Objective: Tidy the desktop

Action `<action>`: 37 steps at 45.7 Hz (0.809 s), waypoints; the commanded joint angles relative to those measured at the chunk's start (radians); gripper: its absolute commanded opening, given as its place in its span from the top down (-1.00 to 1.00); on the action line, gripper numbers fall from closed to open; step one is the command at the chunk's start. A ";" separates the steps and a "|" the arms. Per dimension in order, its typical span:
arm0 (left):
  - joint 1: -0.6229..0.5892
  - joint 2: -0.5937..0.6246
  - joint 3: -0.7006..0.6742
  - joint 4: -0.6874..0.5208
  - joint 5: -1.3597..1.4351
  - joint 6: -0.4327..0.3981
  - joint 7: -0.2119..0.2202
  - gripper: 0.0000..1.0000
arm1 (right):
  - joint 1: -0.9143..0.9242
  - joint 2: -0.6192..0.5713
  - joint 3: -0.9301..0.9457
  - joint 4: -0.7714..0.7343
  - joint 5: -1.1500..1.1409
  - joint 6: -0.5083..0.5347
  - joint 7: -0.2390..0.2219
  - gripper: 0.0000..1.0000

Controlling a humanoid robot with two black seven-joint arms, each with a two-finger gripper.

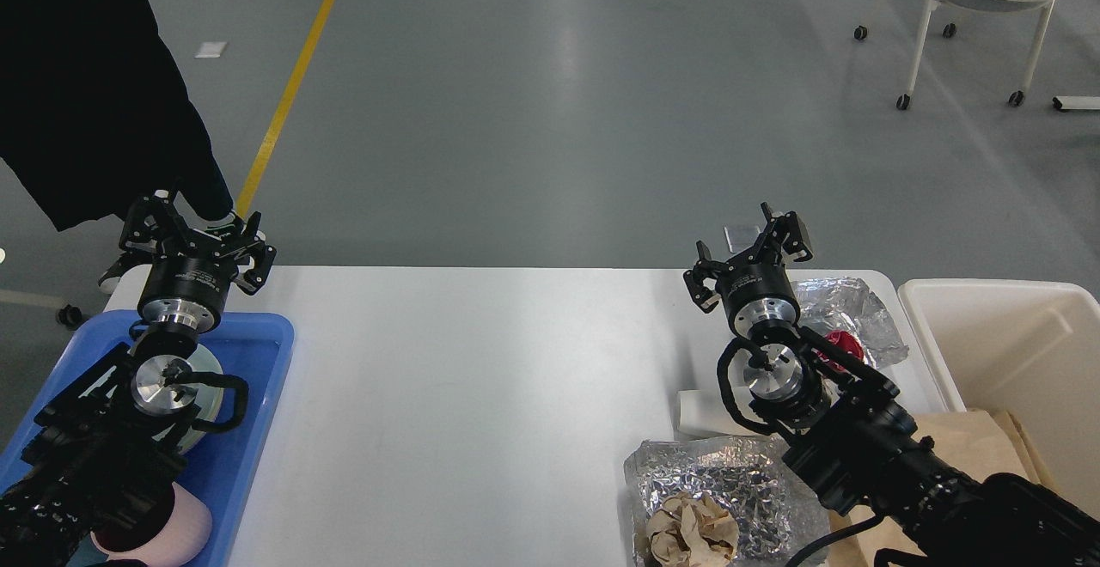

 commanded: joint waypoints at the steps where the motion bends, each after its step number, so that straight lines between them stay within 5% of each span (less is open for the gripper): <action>1: 0.000 0.000 0.000 0.000 0.000 0.000 0.000 -0.94 | 0.014 -0.009 -0.008 0.023 0.000 0.033 -0.004 -1.00; 17: 0.000 0.000 0.000 0.000 0.000 0.000 0.000 -0.94 | 0.025 -0.233 0.048 0.050 0.002 0.234 0.001 -1.00; 37: 0.000 0.000 0.000 0.000 0.000 0.000 0.000 -0.94 | 0.005 -0.258 0.153 0.033 0.002 0.238 0.009 -1.00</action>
